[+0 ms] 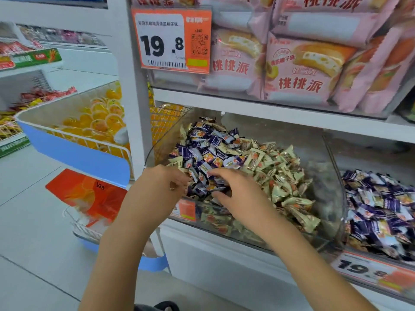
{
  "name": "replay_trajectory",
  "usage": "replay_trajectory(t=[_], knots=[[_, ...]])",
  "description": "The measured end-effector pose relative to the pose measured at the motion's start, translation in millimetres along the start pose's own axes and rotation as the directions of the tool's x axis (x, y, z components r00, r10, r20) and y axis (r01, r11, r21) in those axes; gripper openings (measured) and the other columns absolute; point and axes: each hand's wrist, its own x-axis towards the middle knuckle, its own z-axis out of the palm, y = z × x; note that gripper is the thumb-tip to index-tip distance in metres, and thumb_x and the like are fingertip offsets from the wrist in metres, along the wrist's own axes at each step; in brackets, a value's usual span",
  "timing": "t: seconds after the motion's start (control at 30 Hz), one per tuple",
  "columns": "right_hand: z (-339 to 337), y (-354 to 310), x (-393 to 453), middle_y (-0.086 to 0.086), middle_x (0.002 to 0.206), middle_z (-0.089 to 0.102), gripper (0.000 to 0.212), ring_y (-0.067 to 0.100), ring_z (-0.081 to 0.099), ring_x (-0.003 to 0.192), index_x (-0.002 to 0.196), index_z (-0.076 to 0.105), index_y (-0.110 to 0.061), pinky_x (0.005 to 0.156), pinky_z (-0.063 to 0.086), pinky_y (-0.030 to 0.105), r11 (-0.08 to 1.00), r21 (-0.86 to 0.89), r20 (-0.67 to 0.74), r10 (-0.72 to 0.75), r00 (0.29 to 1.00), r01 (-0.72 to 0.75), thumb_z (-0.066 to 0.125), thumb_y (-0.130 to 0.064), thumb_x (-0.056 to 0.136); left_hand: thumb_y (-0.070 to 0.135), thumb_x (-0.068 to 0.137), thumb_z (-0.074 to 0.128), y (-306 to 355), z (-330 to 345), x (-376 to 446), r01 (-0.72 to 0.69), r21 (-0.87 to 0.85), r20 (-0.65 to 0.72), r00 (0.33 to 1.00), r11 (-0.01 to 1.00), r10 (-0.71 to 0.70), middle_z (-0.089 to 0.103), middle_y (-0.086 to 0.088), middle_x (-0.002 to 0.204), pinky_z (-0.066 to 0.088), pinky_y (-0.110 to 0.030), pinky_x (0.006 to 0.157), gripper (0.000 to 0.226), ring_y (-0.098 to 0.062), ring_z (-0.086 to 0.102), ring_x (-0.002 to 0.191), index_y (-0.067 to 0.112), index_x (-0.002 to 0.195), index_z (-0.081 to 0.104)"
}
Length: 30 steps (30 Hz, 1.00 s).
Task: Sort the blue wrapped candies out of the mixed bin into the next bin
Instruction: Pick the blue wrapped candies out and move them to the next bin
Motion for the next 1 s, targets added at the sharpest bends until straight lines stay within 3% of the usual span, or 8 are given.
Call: replay_trajectory(t=[0.07,0.13,0.27,0.4,0.53,0.67,0.87,1.0], knots=[[5,-3,16,-0.005,0.145,0.041,0.065,0.016,0.038,0.131,0.142,0.035,-0.032,0.109,0.031,0.035,0.997,-0.051,0.164,-0.046,0.985,0.055,0.067,-0.03,0.086,0.004,0.084,0.059,-4,-1,1,0.007,0.023,0.021,1.0,1.0,-0.007,0.071,0.002,0.094,0.052,-0.03,0.08,0.021,-0.017,0.064,0.086,0.015,0.093,0.074],[10,-5,34,-0.007,0.149,0.032,0.074,0.019,0.035,0.132,0.143,0.03,-0.037,0.111,0.028,0.041,0.993,-0.038,0.238,-0.098,0.966,0.11,0.071,-0.032,0.081,0.007,0.085,0.059,-10,-2,2,0.025,0.023,0.011,1.0,0.999,-0.025,0.071,0.003,0.098,0.053,-0.036,0.082,0.023,-0.017,0.064,0.089,0.019,0.096,0.074],[29,0,56,-0.007,0.143,0.027,0.074,0.029,0.044,0.119,0.134,0.033,-0.045,0.093,0.046,0.042,0.997,-0.042,0.219,-0.058,0.974,0.069,0.075,-0.046,0.072,0.011,0.088,0.057,-15,-2,3,0.049,0.046,0.002,0.999,0.998,-0.049,0.069,0.004,0.108,0.052,-0.035,0.087,0.024,-0.016,0.063,0.094,0.021,0.105,0.071],[35,4,58,-0.002,0.148,0.022,0.076,0.031,0.041,0.124,0.137,0.036,-0.043,0.101,0.041,0.04,0.995,-0.055,0.17,-0.078,0.982,0.089,0.075,-0.049,0.072,0.015,0.09,0.055,-14,1,3,0.053,0.073,0.028,0.998,0.996,-0.055,0.067,0.005,0.11,0.052,-0.036,0.086,0.023,-0.015,0.062,0.098,0.023,0.106,0.07],[33,9,57,0.0,0.119,0.041,0.042,0.024,0.053,0.096,0.113,0.053,-0.029,0.074,0.042,0.03,0.979,-0.107,0.179,-0.155,0.972,0.175,0.075,-0.031,0.077,0.015,0.09,0.055,-12,1,3,0.058,0.074,0.034,0.998,0.996,-0.061,0.066,0.005,0.111,0.051,-0.038,0.087,0.025,-0.017,0.061,0.097,0.024,0.108,0.069],[37,8,57,0.001,0.098,0.047,0.032,0.022,0.049,0.09,0.114,0.054,-0.019,0.068,0.035,0.03,0.939,-0.218,0.218,-0.22,0.951,0.267,0.066,-0.021,0.084,0.016,0.089,0.054,-10,3,3,0.068,0.085,0.036,0.997,0.994,-0.071,0.067,0.001,0.108,0.052,-0.04,0.084,0.024,-0.02,0.061,0.094,0.024,0.107,0.069],[22,9,53,-0.009,0.094,0.057,0.011,0.017,0.056,0.075,0.094,0.058,-0.026,0.059,0.041,0.027,0.96,0.269,0.155,-0.12,0.981,0.075,0.065,-0.021,0.088,0.017,0.09,0.054,-10,1,4,0.06,0.049,0.034,0.997,0.997,-0.062,0.068,0.001,0.099,0.053,-0.039,0.079,0.02,-0.019,0.063,0.085,0.022,0.099,0.071],[2,11,49,-0.009,0.109,0.064,0.015,0.008,0.061,0.097,0.092,0.063,-0.03,0.07,0.045,0.017,0.741,0.65,0.143,0.103,0.984,-0.172,0.068,-0.018,0.085,0.015,0.091,0.053,-5,1,5,0.039,0.002,0.002,0.999,0.999,-0.039,0.069,0.002,0.099,0.053,-0.036,0.081,0.021,-0.018,0.063,0.088,0.019,0.101,0.071]])
